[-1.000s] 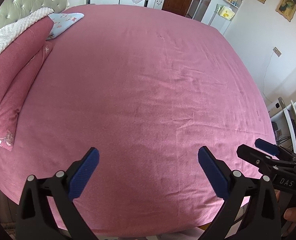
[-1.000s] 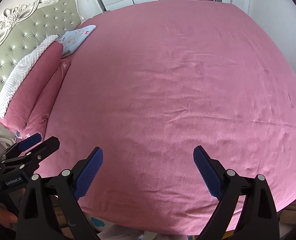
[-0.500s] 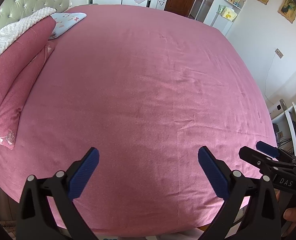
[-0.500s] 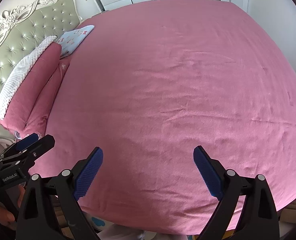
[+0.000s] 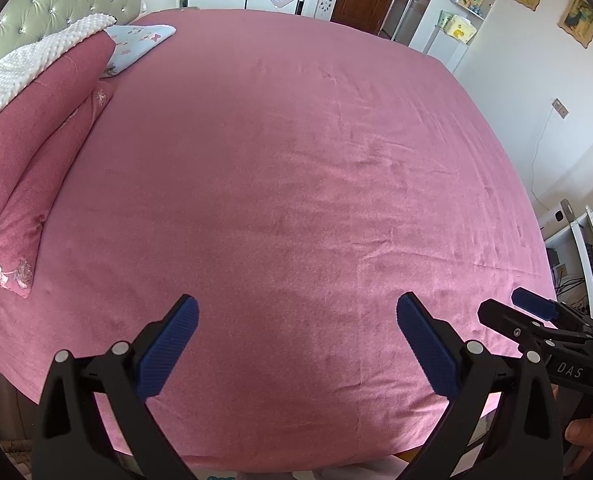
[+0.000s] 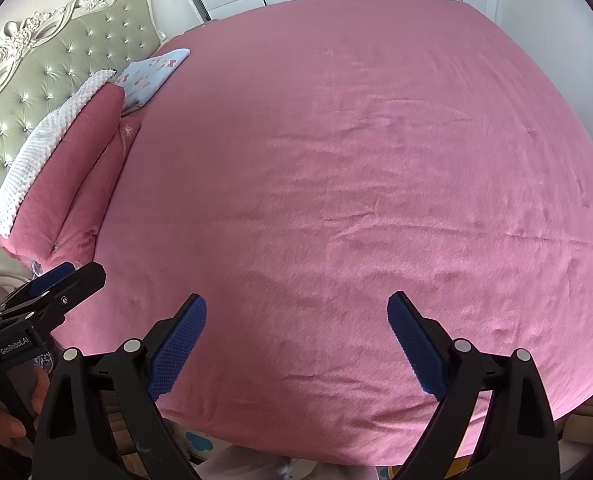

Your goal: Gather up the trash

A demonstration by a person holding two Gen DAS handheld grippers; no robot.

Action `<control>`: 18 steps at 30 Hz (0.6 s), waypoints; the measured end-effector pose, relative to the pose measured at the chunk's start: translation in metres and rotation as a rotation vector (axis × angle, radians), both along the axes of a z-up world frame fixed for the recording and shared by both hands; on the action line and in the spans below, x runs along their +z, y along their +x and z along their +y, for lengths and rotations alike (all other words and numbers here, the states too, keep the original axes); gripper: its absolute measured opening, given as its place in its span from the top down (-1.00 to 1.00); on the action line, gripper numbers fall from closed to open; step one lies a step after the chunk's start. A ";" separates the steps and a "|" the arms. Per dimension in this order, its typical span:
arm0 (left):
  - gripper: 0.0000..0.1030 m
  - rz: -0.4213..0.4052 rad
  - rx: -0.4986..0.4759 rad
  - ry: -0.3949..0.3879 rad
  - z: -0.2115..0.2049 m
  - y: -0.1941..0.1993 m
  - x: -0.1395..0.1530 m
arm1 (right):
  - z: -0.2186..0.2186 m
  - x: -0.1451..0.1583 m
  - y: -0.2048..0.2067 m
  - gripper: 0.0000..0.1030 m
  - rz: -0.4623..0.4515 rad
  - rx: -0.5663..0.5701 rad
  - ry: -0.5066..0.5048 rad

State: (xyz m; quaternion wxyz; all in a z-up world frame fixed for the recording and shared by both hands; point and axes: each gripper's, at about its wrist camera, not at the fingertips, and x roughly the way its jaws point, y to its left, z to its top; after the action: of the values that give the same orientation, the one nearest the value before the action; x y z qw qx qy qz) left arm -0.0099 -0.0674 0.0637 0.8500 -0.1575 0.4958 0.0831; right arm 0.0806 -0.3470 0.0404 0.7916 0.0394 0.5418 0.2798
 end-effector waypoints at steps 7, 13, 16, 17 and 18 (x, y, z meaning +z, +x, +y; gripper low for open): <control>-0.92 -0.002 0.003 0.008 -0.001 0.000 0.002 | -0.001 -0.001 0.002 -0.72 0.004 0.000 -0.004; -0.91 -0.021 0.018 0.020 -0.002 -0.002 0.004 | -0.003 -0.003 0.004 -0.72 0.010 0.002 -0.005; -0.90 -0.041 0.018 0.026 -0.002 -0.004 0.007 | -0.004 -0.004 0.004 -0.72 0.014 0.001 -0.003; -0.90 -0.048 0.017 0.032 -0.002 -0.005 0.008 | -0.004 -0.005 0.004 -0.72 0.016 0.000 -0.002; -0.90 -0.054 0.014 0.031 -0.002 -0.005 0.009 | -0.004 -0.005 0.004 -0.72 0.017 0.000 -0.001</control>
State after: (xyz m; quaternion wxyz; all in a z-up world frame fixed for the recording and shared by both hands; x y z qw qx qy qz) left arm -0.0149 -0.0698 0.0725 0.8647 -0.1500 0.4703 0.0924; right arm 0.0844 -0.3509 0.0354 0.7869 0.0414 0.5488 0.2793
